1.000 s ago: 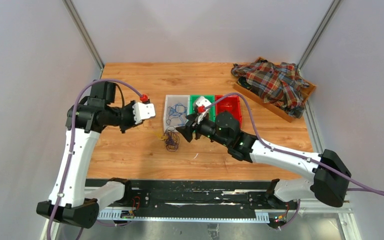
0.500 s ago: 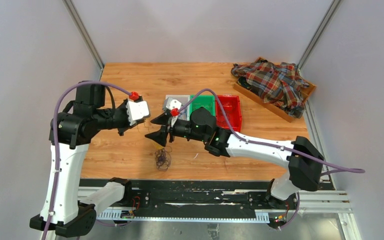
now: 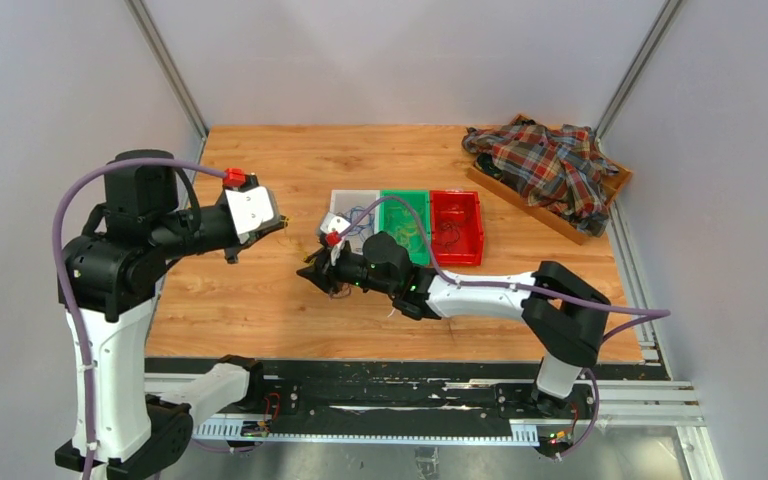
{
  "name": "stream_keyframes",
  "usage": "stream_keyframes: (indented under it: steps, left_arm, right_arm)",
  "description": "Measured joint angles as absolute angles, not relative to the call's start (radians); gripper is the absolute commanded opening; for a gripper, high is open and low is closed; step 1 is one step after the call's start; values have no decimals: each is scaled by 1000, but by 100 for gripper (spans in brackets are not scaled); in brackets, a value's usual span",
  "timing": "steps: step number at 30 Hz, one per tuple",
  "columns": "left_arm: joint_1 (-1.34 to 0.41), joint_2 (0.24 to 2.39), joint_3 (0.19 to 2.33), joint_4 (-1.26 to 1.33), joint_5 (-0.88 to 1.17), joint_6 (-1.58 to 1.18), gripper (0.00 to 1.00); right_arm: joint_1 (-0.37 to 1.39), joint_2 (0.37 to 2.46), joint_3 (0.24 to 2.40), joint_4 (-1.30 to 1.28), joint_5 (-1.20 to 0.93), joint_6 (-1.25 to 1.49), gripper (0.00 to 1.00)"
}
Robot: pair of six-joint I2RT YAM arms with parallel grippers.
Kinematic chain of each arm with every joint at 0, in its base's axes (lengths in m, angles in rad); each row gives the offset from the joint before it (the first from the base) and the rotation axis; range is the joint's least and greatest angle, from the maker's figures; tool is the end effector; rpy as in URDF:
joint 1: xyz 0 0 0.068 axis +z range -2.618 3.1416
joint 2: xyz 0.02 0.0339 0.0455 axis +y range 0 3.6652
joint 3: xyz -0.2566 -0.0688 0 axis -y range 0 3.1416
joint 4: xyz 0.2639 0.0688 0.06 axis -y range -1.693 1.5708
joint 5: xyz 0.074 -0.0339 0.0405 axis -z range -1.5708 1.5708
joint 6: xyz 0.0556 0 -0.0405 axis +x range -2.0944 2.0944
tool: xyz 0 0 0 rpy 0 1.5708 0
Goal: Untangle the cables
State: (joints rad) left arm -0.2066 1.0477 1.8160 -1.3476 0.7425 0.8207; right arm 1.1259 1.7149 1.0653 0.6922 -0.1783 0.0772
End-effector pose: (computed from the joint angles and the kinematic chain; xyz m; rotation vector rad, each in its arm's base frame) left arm 0.1255 -0.0647 0.4994 1.3266 1.5090 -0.4082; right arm 0.1770 0.3941 0.2611 -0.9452 1.3314 1.0799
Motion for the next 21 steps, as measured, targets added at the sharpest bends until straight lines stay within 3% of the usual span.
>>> stream_keyframes:
  steps: [13, 21]
  left_arm:
    - [-207, 1147, 2073, -1350, 739, 773, 0]
    - [-207, 1183, 2181, -1320, 673, 753, 0]
  right_arm:
    - [1126, 1819, 879, 808, -64, 103, 30]
    - [1126, 1839, 773, 878, -13, 125, 40]
